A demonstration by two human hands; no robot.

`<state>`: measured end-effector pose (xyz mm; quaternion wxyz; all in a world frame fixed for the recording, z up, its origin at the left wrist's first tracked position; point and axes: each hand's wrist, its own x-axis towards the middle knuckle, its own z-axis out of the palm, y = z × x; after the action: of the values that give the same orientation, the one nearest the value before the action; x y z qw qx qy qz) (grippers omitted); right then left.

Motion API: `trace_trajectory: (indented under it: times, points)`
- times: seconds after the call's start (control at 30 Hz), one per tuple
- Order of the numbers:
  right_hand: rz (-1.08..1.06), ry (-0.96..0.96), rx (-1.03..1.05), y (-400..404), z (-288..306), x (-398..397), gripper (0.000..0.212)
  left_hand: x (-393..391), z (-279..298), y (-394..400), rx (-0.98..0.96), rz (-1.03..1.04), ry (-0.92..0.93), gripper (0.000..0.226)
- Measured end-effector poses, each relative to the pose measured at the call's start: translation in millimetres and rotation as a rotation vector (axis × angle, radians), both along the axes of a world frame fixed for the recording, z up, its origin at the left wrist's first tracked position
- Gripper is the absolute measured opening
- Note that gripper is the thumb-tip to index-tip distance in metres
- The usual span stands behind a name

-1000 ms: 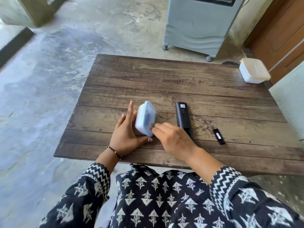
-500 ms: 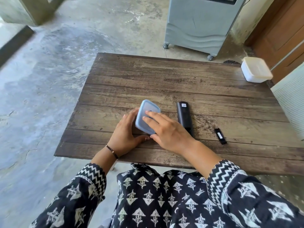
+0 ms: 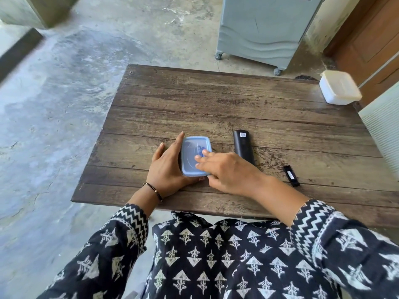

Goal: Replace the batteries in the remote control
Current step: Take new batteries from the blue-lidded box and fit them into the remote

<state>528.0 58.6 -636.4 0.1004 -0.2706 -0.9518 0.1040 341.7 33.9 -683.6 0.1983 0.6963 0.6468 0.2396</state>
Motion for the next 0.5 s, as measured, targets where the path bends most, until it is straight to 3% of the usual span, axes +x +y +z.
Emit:
trace_trajectory:
  times: [0.23,0.5]
  points:
    - [-0.054,-0.123,-0.181,9.9,18.0,0.2,0.037,1.6,0.5,0.7,0.006,0.024,0.016,0.117]
    - [-0.171,-0.088,0.165,-19.8,-0.8,-39.3,0.031,-0.5,-2.7,1.9,-0.007,0.044,0.039,0.103]
